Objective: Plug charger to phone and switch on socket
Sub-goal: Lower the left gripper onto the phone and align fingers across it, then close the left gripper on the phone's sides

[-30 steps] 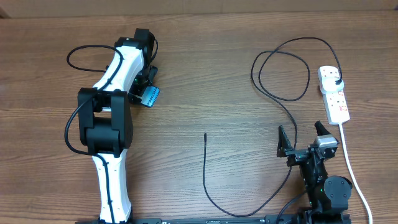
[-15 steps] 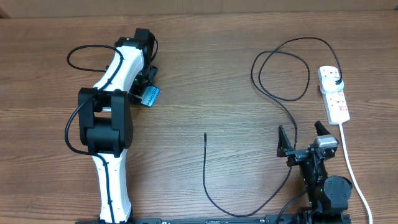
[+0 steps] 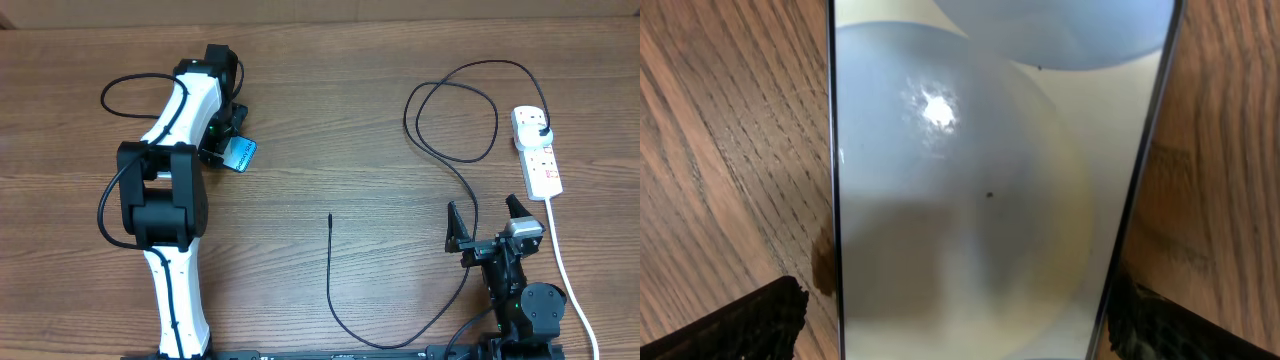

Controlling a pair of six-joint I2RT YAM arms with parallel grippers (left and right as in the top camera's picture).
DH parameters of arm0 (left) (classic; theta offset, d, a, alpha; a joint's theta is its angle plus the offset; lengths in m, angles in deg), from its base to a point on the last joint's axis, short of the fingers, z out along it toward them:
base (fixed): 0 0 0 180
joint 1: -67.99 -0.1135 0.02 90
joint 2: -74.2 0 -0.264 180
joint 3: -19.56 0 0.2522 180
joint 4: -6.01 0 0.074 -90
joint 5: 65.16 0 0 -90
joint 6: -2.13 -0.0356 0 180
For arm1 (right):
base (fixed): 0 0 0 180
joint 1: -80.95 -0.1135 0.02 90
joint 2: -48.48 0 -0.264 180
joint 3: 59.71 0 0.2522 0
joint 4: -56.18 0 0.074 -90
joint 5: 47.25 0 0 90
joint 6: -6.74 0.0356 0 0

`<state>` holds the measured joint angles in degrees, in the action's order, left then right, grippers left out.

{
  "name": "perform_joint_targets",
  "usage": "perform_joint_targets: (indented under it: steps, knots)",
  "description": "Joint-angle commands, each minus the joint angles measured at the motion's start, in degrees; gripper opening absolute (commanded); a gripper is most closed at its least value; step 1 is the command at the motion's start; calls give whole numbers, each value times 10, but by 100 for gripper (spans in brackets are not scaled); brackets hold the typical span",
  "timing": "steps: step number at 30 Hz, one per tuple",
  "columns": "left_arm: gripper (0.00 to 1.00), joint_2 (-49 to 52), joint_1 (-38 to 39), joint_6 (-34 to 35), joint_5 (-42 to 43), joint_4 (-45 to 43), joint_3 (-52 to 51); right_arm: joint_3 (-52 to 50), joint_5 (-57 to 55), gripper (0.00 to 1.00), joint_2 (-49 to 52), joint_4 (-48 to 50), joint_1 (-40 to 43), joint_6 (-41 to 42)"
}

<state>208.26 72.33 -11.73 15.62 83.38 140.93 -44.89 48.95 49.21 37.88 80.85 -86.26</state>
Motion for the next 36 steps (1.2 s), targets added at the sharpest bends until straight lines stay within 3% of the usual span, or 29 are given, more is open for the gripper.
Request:
perform_joint_targets:
  steps: [1,36]
  knots:
    - [100,36,-7,1,-2,8,-7,-6,2,100,-6,2,-3,0]
    - [100,53,-5,-46,-1,9,-7,-6,2,100,-6,2,-3,0]
